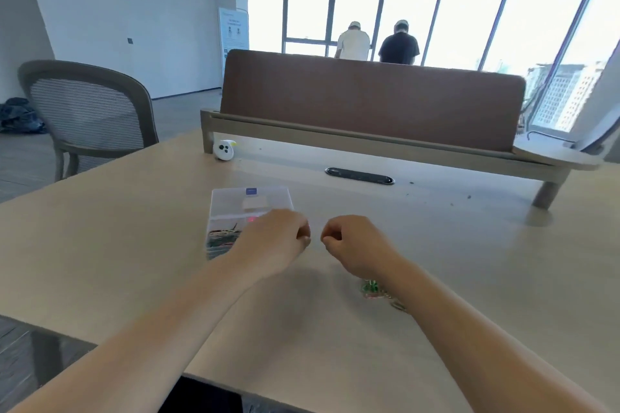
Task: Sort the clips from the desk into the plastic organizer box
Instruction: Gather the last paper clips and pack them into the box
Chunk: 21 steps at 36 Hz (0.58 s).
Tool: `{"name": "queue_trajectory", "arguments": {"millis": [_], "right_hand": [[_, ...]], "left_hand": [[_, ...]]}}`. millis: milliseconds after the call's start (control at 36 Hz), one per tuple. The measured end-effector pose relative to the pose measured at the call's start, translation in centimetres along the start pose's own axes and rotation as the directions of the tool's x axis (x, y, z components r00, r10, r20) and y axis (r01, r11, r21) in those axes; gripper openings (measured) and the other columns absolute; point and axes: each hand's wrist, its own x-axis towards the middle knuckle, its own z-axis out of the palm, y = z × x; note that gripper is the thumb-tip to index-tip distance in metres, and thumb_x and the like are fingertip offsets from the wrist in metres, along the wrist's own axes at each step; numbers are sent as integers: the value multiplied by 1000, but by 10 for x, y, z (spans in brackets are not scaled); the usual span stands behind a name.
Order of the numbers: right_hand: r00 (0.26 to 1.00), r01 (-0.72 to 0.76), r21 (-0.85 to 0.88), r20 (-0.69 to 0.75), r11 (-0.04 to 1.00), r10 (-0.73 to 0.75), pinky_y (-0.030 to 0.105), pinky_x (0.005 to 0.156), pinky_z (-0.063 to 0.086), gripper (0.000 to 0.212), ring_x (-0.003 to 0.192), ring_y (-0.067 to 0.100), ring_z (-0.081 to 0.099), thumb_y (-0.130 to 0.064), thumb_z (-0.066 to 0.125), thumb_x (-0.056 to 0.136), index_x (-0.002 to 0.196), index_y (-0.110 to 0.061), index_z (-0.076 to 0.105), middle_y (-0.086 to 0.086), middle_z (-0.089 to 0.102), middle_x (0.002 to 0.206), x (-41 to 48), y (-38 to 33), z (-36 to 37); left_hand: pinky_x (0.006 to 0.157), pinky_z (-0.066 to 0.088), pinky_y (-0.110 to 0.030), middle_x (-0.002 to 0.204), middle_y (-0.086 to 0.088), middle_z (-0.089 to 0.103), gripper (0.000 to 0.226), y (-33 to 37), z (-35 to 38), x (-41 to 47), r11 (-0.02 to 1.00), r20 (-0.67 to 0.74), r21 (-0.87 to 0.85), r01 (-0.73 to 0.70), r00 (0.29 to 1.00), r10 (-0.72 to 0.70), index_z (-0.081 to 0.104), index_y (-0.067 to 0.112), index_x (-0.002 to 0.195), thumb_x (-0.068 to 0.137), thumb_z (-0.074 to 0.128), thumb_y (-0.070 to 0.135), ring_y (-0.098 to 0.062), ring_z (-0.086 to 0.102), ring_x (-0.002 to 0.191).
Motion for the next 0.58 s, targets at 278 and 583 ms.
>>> {"name": "queue_trajectory", "arguments": {"millis": [278, 583], "right_hand": [[986, -168, -198, -15, 966, 169, 31, 82, 49, 25, 98, 24, 61, -24, 53, 88, 104, -15, 70, 4, 66, 108, -52, 66, -38], [971, -189, -238, 100, 953, 218, 41, 92, 47, 26, 104, 28, 54, -24, 42, 83, 89, -12, 65, 6, 57, 111, -74, 99, -39]], "left_hand": [[90, 44, -33, 119, 0, 53, 34, 74, 46, 5, 989, 229, -43, -145, 962, 151, 60, 23, 123, 91, 58, 35, -20, 55, 109], [96, 46, -40, 116, -8, 52, 28, 98, 79, 12, 997, 273, 0, -77, 959, 74, 61, 20, 119, 94, 53, 30, -32, 56, 113]]}}
